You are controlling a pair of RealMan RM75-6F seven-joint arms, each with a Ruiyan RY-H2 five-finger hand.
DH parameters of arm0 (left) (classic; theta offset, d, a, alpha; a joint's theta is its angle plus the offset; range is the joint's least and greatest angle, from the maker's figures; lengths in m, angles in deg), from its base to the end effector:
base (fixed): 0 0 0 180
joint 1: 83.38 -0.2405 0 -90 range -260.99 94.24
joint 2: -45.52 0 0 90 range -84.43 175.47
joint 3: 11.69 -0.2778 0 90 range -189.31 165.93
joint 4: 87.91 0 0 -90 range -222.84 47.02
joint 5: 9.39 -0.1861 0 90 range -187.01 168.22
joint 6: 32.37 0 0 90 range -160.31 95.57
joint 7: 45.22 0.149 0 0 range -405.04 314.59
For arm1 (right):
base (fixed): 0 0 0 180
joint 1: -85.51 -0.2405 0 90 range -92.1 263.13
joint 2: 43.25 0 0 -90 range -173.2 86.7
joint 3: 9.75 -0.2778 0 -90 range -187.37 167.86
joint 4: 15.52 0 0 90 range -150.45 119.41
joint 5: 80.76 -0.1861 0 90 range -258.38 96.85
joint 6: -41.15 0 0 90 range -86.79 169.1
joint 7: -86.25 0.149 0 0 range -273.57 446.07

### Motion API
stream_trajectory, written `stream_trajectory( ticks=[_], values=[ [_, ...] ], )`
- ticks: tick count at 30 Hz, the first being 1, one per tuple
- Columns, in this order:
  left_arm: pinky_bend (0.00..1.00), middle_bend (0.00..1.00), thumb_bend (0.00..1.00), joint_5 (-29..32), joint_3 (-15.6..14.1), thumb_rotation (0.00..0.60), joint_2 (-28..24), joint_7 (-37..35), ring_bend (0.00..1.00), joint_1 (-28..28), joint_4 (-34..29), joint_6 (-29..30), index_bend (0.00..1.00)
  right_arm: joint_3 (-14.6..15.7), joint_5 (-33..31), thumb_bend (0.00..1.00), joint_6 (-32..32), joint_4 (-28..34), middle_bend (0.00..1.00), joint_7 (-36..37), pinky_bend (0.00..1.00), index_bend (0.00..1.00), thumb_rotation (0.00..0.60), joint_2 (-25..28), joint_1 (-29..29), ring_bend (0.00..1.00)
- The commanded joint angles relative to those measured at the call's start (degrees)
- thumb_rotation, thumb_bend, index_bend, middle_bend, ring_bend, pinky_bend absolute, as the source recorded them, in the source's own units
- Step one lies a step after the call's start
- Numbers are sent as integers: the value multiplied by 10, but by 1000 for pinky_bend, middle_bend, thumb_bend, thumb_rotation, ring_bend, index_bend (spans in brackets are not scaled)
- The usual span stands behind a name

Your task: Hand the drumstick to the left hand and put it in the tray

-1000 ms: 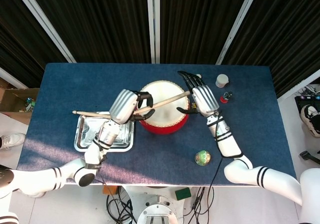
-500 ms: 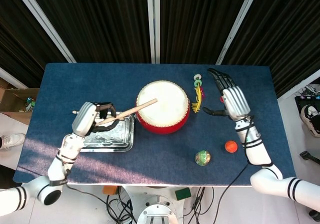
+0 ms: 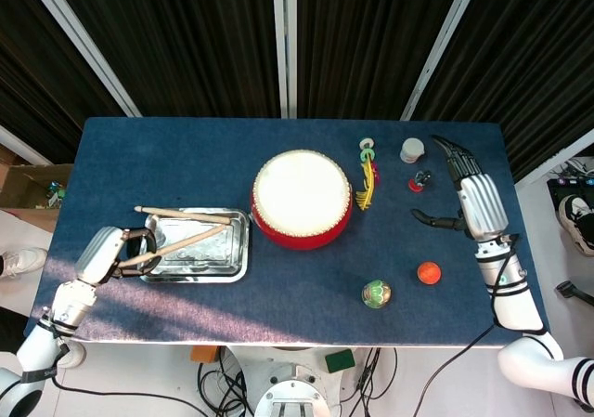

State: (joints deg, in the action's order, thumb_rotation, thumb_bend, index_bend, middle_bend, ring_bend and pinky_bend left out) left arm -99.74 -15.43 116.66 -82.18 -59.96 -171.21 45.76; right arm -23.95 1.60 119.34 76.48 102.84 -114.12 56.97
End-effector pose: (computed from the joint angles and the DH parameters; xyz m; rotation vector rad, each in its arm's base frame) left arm -0.2767 0.2631 0.1258 -1.5542 -1.3820 -1.3823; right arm -0.1984 -0.3280 0.1700 1.4205 -0.9732 1.5536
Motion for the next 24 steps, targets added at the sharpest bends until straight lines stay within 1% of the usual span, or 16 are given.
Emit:
stream_trajectory(
  ticks=[1,4,6,8,13,15,17,20,21,24],
  values=[
    [696,718,481,-2,-1,600,32,-21,705,1,32,-20,702,2,1,0,5,-1,105,6,156,0,600,1,7,67],
    [681,716,484,-8,4,600,60,-32,687,9,60,-34,702,3,0,0,8,-2,106,11,155,0,600,4,13,68],
    [663,709,484,-10,6,600,76,-22,663,16,82,-45,702,2,-2,0,12,-1,106,12,155,0,600,6,17,68],
    [626,698,481,-8,10,600,89,-6,621,20,102,-53,702,1,0,0,17,1,105,13,155,0,600,8,22,68],
    [529,646,476,-3,14,600,110,-4,506,24,136,-68,689,-1,-3,0,22,4,106,16,156,0,600,13,30,68],
    [471,597,468,-2,14,600,116,1,442,24,149,-72,643,-2,-5,0,22,4,106,18,155,0,600,15,32,68],
    [403,527,453,1,14,600,123,7,366,22,162,-76,576,-3,-7,0,22,3,106,21,155,0,600,16,34,68],
    [329,423,428,4,13,600,132,26,279,19,180,-80,473,-4,-7,0,23,1,106,27,155,0,600,18,38,68],
    [310,396,401,5,12,600,134,33,261,17,184,-81,435,-5,-7,0,24,1,106,28,155,0,600,19,39,68],
    [289,337,342,8,10,600,137,52,236,14,190,-86,362,-7,-9,0,27,1,106,38,155,0,600,21,43,68]
  ],
)
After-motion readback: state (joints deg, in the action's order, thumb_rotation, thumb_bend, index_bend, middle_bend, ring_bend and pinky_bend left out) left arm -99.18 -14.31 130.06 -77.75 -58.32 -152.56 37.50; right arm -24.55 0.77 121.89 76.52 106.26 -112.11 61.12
